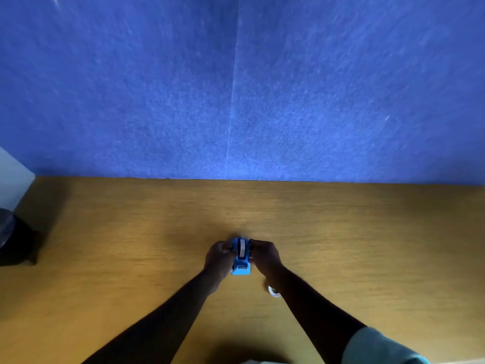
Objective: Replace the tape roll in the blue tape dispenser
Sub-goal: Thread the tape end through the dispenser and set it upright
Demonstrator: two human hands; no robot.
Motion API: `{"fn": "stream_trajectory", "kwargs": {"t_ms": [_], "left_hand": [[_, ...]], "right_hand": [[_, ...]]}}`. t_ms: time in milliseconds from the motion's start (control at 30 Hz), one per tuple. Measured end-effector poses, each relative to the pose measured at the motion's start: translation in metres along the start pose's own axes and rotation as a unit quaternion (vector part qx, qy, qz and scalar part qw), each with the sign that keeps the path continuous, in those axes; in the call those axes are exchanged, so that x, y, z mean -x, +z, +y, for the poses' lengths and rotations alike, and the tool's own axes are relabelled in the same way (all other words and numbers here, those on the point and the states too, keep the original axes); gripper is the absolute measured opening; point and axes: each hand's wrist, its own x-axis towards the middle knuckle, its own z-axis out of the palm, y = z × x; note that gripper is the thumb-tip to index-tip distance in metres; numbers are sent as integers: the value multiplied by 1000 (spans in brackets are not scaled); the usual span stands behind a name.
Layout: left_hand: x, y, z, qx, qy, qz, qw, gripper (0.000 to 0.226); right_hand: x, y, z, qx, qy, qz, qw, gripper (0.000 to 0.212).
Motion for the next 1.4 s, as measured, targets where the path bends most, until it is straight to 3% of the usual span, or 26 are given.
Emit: {"fn": "stream_trajectory", "kwargs": {"t_ms": [133, 233, 333, 500, 800, 1100, 1400], "left_hand": [[-2, -6, 1, -21, 15, -28, 999, 37], [-3, -8, 4, -88, 87, -50, 991, 50], [-10, -9, 4, -178, 152, -57, 971, 53], [-24, -11, -2, -265, 238, -79, 931, 44], [-34, -13, -16, -295, 273, -63, 913, 51], [-25, -8, -9, -280, 282, -36, 917, 39], [-21, -10, -5, -271, 281, -33, 920, 44]], "right_hand": [[0, -3, -2, 23, -4, -5, 1000, 32], [4, -5, -4, 28, -10, -5, 1000, 30], [8, -7, -4, 48, -4, 47, 998, 30], [12, -7, -4, -26, 87, 44, 995, 18], [16, -4, -6, -151, 169, -11, 974, 34], [9, 2, -16, -165, 207, -11, 964, 59], [5, 2, -19, -157, 208, -18, 965, 34]]}}
